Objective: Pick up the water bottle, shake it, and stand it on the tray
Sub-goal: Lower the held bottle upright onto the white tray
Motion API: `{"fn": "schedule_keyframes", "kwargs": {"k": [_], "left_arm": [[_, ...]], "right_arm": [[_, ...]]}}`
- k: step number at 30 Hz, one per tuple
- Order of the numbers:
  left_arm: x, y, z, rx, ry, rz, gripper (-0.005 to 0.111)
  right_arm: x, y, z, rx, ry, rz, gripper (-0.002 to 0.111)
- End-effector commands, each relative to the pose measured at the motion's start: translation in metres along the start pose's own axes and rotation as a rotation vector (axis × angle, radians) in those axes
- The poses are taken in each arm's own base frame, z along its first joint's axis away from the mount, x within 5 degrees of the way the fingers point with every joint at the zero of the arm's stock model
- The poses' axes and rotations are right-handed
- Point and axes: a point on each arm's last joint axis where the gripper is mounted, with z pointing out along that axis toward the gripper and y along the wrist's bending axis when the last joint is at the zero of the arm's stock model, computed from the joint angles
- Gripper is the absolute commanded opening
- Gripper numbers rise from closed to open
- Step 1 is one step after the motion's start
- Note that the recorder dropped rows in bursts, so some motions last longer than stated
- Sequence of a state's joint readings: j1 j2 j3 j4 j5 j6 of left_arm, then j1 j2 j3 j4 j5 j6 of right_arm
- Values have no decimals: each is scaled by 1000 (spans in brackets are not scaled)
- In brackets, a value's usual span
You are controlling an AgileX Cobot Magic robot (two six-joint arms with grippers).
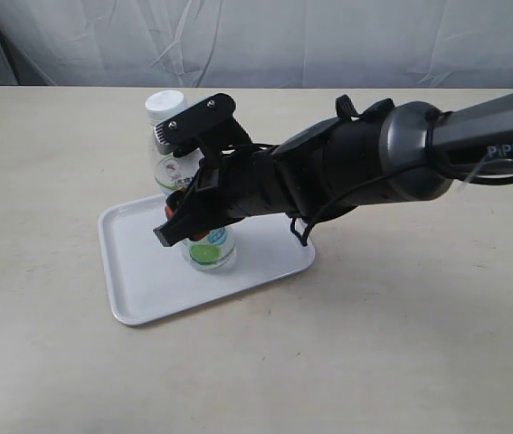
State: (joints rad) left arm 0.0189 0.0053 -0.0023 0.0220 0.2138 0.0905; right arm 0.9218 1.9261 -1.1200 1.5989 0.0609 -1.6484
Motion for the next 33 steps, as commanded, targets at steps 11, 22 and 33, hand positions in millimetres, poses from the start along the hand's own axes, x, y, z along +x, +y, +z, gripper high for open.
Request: {"fn": "schedule_keyframes", "kwargs": {"k": [11,22,33], "left_arm": [[0,0,0,0,-10,-4,0],[0,0,0,0,-10,-4,0],[0,0,0,0,-10,-4,0]], "right_arm": [[-3,0,-1,-19,-10,-3,49],[-3,1,-2,-23,-12,0,53],[-3,6,-2,-86,-14,-31,93]]}}
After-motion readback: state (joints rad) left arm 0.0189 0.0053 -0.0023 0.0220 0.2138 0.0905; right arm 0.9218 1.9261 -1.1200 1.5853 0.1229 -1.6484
